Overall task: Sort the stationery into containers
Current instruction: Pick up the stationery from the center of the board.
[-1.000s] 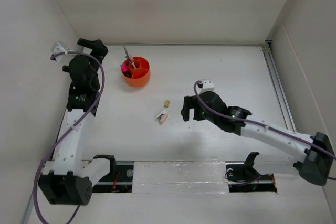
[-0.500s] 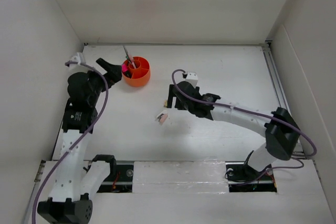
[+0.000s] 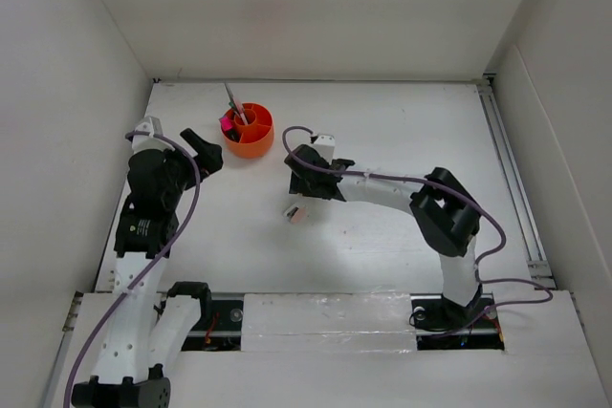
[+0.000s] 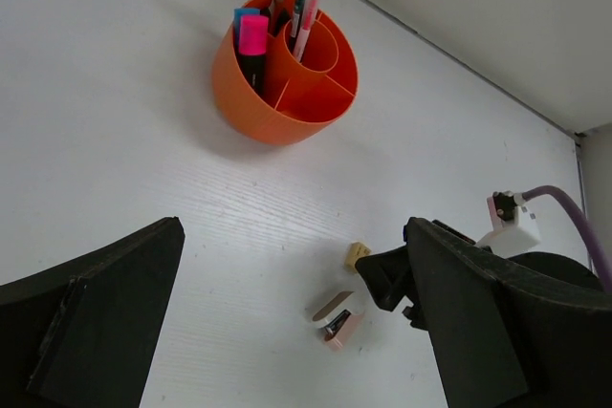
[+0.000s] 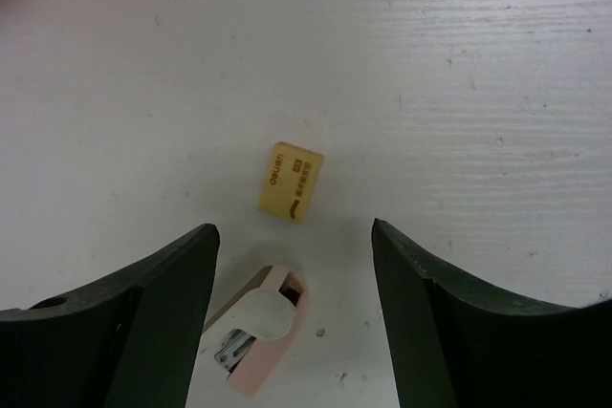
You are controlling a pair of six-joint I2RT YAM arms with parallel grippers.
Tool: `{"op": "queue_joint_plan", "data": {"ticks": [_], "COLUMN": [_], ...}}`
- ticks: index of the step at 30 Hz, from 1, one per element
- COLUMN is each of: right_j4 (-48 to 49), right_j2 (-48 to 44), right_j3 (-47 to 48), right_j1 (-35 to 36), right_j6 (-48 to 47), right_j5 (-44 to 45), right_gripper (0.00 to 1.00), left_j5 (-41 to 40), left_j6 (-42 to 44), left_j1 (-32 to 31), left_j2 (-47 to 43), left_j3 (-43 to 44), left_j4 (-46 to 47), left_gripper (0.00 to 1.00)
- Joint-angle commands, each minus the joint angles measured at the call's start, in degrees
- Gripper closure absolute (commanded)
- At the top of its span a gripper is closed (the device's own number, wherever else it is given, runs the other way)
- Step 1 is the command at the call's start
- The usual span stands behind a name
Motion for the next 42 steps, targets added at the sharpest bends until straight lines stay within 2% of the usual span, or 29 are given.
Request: {"op": "queue_joint_plan", "data": {"ticks": [1,14,25,31,34,42], "right_j4": [-1.37,-4.81,-7.53,-7.53,-7.53,-6.13], "right_j2": [1.11,7.18,8.23,8.76,9.37,11.57], "right_j3": [3.84,8.06,8.06,8.06,8.06,8.68], "right_j1": [-0.42,-2.0,-0.33,0.28,0.28,-0.77], "right_j6": [2.15,2.68,3.82,4.35,4.35,1.1], "right_j5": [1.28,0.23,0.76,0.76,1.28,-0.99], "right_gripper": [0.29,0.45,0.46,0.54,0.54,0.55], "left_j5": [0.73,2.48,1.96,1.96,1.96,1.96], "left_j6": [0.74,0.74,0.74,0.74,0.74,0.74], "left_j1": [0.26,0.26,0.26,0.26,0.26,0.26], "left_j2": [0.01,-1.57,-2.1,-2.1,-2.1,-2.1], "left_j3": [0.45,-0.07,-0.07,-0.07,-0.07,-0.07], "left_j4": [1.07,1.07,1.07,1.07,1.07,1.07], "left_gripper": [0.0,0.0,0.0,0.0,0.0,0.0]}}
